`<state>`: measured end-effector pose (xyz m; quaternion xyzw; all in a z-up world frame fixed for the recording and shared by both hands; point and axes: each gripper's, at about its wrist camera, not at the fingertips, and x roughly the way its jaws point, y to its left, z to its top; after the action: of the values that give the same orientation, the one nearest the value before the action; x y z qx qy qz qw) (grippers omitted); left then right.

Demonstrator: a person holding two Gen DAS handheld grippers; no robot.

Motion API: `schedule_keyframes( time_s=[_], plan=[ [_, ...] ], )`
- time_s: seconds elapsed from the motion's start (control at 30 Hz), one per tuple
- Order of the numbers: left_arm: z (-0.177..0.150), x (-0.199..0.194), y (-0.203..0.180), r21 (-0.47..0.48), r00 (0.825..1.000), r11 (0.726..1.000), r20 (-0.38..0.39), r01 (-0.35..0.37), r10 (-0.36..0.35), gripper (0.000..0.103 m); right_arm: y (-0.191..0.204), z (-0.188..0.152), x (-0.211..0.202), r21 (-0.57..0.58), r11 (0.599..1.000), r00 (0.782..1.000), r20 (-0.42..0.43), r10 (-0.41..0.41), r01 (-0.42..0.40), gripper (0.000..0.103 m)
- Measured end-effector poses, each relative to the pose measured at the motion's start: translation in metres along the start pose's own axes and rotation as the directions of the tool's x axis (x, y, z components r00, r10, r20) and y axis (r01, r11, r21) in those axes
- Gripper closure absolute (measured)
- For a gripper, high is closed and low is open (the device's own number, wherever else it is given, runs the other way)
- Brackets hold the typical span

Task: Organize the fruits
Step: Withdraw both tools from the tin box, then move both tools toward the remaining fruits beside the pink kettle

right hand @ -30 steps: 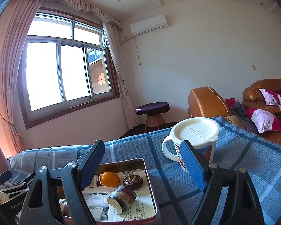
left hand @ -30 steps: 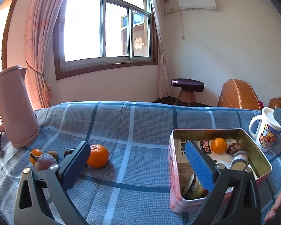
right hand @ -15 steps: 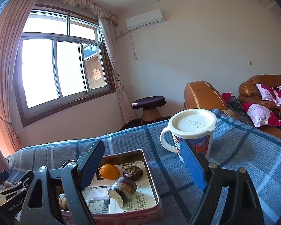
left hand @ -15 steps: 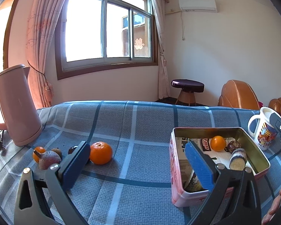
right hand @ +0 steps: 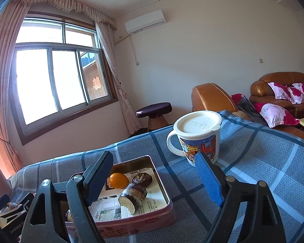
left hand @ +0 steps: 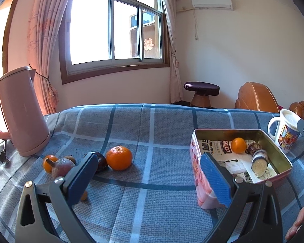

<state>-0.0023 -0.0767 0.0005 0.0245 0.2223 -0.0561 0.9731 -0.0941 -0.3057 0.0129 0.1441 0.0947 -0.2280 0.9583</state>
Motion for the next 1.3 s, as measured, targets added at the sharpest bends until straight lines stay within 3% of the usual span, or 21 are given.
schedule_keyframes(
  time_s=[0.6, 1.3],
  plan=[
    [-0.002, 0.005, 0.062, 0.009, 0.999, 0.999, -0.011, -0.046, 0.046, 0.000, 0.055, -0.017, -0.011, -0.042, 0.999, 0.999, -0.037, 0.017, -0.018, 0.019],
    [-0.001, 0.021, 0.140, -0.061, 0.996, 0.995, -0.054, -0.080, 0.077, 0.000, 0.165, -0.048, -0.014, -0.119, 0.972, 0.975, -0.114, 0.190, -0.203, 0.019]
  ],
)
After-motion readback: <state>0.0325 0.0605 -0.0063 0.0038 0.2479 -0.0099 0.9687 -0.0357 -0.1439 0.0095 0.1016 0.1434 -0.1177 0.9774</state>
